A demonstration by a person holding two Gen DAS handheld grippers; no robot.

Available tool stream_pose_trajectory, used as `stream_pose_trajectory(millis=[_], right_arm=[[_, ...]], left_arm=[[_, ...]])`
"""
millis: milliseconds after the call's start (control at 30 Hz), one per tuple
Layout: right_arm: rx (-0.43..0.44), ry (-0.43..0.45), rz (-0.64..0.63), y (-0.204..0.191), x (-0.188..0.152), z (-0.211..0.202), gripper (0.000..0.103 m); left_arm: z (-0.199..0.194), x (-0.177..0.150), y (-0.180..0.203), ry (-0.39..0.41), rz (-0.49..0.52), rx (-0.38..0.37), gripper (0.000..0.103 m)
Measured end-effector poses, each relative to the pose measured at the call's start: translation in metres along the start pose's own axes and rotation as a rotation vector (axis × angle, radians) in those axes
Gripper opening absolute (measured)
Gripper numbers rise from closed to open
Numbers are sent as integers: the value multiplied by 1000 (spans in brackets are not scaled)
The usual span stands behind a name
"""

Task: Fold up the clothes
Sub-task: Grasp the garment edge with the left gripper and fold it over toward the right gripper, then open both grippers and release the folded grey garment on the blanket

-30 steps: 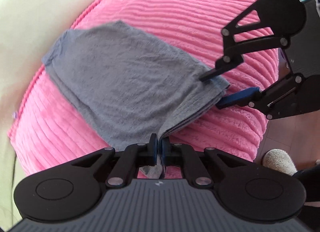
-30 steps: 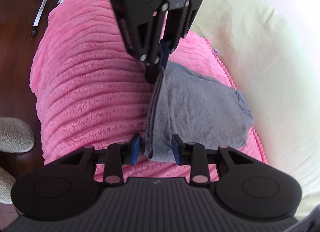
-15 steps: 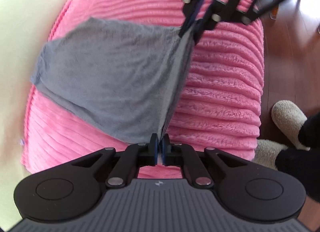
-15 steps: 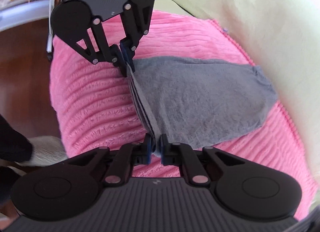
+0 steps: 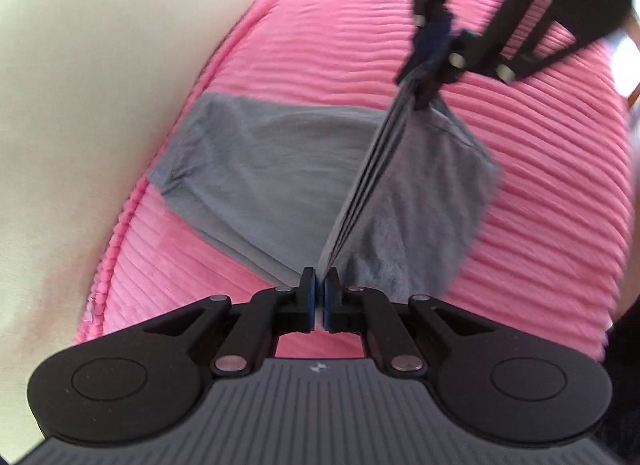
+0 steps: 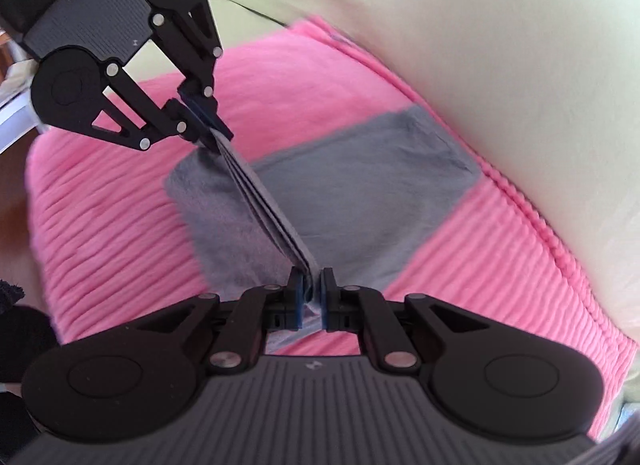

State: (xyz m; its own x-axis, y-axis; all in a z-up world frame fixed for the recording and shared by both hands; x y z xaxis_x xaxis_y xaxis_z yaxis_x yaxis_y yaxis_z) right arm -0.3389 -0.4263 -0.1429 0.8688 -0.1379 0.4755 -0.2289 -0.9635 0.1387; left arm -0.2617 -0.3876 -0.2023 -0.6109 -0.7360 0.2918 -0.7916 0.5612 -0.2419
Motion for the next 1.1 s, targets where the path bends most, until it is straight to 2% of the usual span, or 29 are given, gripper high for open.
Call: stream_pose_trajectory(millis=[67,200,367,533,700,867,967,1067,1100], right_arm=[[-17,-16,19,20,11,18,5],[-16,-8,53,55,31,41,5],[25,-7,51,91,50,67,5],[48,-8,52,121,64,81,5],[112,-39,129,157,73,105,5],[116,-43,131,174,79,110,5],[123,-46,149,180,79,112,5],[123,-69,144,181,76,120,5],[116,-74,152,182,76,123,6]], left_arm=[[22,12,-29,-27,-44,6,3],[37,22,-59,-32,-110,-13,3],[55,32,-98,-30,-175,-10,3],[71,50,-134,-21,-207,6,3],[88,58,-150,-33,-210,3,4],[94,67,-161,-19,-193,13,4],[101,66,-165,-30,-192,16,7],[114,63,-170,-54,-196,16,19],[117,61,-172,-61,-202,17,26]])
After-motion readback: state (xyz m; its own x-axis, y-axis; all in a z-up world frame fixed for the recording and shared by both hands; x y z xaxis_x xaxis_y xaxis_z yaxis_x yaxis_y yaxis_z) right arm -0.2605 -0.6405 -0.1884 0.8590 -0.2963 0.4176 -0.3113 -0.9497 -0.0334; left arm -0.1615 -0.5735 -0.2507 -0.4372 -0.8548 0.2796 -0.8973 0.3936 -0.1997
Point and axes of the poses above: each gripper's, at about its wrist camera, not at the fingertips, and z roughly the way its jaws point, y to its right, x to its top, the point moved 10 cm from there along z, roughly the way its jaws point, and after that the axes turned 1 degree about -x, right-handed, at the moved point
